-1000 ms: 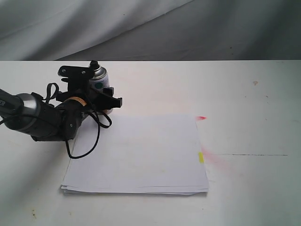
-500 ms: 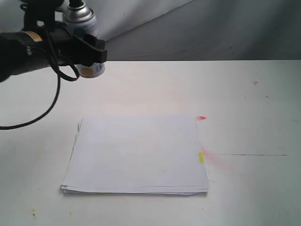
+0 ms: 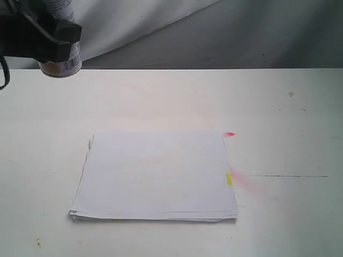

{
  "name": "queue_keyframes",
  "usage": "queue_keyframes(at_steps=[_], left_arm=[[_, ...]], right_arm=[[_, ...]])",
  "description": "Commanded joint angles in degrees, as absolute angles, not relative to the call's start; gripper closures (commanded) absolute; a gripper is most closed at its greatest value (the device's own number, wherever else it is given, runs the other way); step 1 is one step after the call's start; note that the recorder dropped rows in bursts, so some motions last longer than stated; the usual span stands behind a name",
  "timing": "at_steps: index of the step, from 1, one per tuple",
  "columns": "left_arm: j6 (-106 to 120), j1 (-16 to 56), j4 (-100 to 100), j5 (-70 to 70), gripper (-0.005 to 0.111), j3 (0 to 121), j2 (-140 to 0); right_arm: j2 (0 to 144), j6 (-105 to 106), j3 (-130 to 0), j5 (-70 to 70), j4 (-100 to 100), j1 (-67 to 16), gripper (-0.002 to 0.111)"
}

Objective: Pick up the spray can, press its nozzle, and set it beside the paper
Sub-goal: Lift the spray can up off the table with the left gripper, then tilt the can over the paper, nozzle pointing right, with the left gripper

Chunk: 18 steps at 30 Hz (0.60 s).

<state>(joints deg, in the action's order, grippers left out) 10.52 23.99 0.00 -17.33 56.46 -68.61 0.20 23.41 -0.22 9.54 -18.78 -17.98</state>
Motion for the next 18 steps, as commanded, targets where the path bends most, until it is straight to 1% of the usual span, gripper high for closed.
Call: queue_keyframes(at_steps=[1,6,12,14,18], left_arm=[[7.7,23.91,-3.78,-20.13,0.107,56.6,-67.7],[7.7,24.02,-7.25,-22.27,0.107,55.65,-67.65],[7.01,24.81,-12.41,-19.06,0.107,52.23,-67.65],[0.96,26.77,-20.5,-18.67,0.107,51.65,-67.65],[-21.32,32.9,-43.04,-21.17,0.107,50.71,-68.35]], right_arm=[[0.0,23.31,0.0,9.66,-18.86,-17.59,0.108],[0.0,23.31,0.0,9.66,-18.86,-17.59,0.108],[0.0,23.31,0.0,9.66,-18.86,-17.59,0.108],[0.0,23.31,0.0,9.66,-18.86,-17.59,0.108],[0.0,23.31,0.0,9.66,-18.86,-17.59,0.108]])
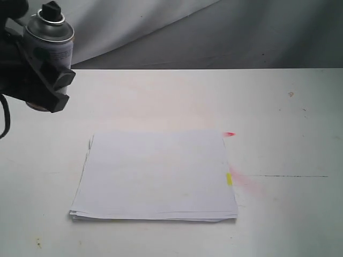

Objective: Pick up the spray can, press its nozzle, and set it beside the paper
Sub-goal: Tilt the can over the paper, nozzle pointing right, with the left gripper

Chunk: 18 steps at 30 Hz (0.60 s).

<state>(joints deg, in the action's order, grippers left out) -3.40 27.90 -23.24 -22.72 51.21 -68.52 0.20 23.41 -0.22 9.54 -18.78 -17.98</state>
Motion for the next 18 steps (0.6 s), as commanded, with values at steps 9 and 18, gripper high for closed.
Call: queue_keyframes(at_steps=[9,18], left_arm=[[-52.65,47.4,-75.24,-42.03,0.107,49.54,-79.74],[-58.66,53.33,-87.71,-54.88,0.107,49.54,-94.78]], right_arm=[[0.0,23.31,0.0,9.66,-18.86,-17.59,0.108],[0.0,23.31,0.0,9.66,-18.86,-17.59,0.108]])
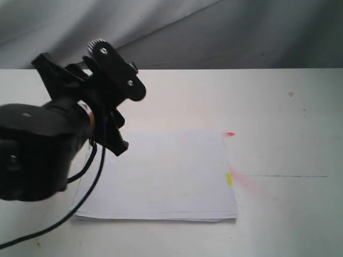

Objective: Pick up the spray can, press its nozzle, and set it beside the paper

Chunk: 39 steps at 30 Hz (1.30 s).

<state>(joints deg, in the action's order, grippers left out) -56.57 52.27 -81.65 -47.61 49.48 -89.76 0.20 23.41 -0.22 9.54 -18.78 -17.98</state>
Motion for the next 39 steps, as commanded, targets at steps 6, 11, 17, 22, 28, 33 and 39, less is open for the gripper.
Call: queue_keyframes(at_steps=[6,11,17,22,28,33,39], left_arm=[[-61.33,53.33,-88.59,-55.24,0.107,49.54,-103.16],[-61.64,53.33,-89.14,-55.41,0.107,49.54,-107.65],[-61.64,53.5,-89.77,-56.81,0.107,49.54,-108.94],[-61.01,53.92,-90.21,-59.53,0.107,49.54,-108.94],[-61.2,53.92,-90.08,-58.7,0.107,49.54,-108.94],[-61.2,53.92,-89.98,-58.7,0.107,49.54,-108.94],[-61.09,53.92,-89.8,-58.7,0.107,49.54,-108.94]], right_arm=[[0.0,23.31,0.0,9.66,-18.86,-17.59,0.108],[0.0,23.31,0.0,9.66,-18.86,-17.59,0.108],[0.0,23.31,0.0,9.66,-18.86,-17.59,0.108],[0.0,23.31,0.0,9.66,-18.86,-17.59,0.108],[0.0,23.31,0.0,9.66,-18.86,-17.59,0.108],[0.0,23.31,0.0,9.66,-18.86,-17.59,0.108],[0.0,23.31,0.0,9.66,-18.86,-17.59,0.108]])
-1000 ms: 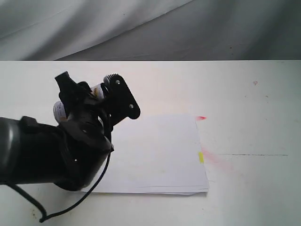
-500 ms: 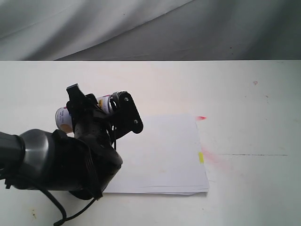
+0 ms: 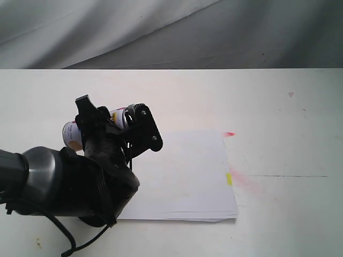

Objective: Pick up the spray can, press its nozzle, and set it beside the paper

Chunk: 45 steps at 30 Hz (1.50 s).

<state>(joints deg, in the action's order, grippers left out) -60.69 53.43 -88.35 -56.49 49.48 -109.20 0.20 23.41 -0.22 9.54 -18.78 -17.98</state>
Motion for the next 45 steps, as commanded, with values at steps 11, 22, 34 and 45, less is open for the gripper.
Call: queue_keyframes(at_steps=[11,22,34,45], left_arm=[[-61.22,53.92,-89.78,-58.7,0.107,49.54,-108.94],[-61.22,53.92,-88.73,-58.28,0.107,49.54,-108.94],[-59.4,53.92,-88.65,-59.03,0.107,49.54,-108.94],[-59.85,53.92,-88.98,-58.56,0.107,49.54,-108.94]], right_arm=[[0.0,23.31,0.0,9.66,-18.86,-17.59,0.108],[0.0,21.99,0.0,6.63,-22.22,-17.59,0.108],[0.0,14.43,-0.35,7.63,-56.62,-17.59,0.108],[19.63,14.43,-27.6,23.67,-43.19,-17.59,0.108]])
